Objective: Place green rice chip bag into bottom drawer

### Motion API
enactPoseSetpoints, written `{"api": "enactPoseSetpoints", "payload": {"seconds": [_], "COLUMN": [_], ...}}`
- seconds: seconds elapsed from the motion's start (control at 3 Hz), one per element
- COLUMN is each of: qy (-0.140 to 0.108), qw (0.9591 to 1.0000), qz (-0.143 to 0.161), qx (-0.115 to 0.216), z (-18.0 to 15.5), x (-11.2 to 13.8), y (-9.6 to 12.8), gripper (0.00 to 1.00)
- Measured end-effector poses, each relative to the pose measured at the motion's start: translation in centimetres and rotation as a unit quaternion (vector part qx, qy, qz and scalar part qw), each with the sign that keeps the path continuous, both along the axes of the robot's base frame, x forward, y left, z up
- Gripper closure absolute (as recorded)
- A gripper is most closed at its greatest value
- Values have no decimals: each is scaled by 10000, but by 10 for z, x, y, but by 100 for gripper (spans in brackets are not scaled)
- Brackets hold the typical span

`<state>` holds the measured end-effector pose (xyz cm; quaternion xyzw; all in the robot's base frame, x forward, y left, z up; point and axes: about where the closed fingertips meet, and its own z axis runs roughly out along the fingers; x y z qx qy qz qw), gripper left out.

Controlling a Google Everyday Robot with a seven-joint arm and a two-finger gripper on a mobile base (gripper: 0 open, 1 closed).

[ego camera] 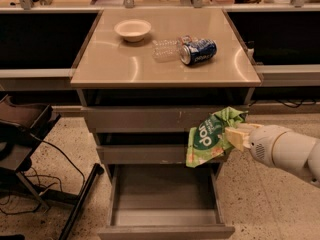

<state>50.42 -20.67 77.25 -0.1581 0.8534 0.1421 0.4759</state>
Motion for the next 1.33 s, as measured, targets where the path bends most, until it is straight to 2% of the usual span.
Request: {"api": "enactPoseSetpoints", "payload": {"seconds": [0.33, 1.0, 1.33], "qy": [43, 341, 578], "qw": [10000, 9980, 9965], "qz": [-81, -536, -611], "qx": [-38, -28, -35], "z": [-14, -141, -198], "x": [5, 44, 48], "y": [-1, -33, -53], "gripper": [100, 100, 100]}}
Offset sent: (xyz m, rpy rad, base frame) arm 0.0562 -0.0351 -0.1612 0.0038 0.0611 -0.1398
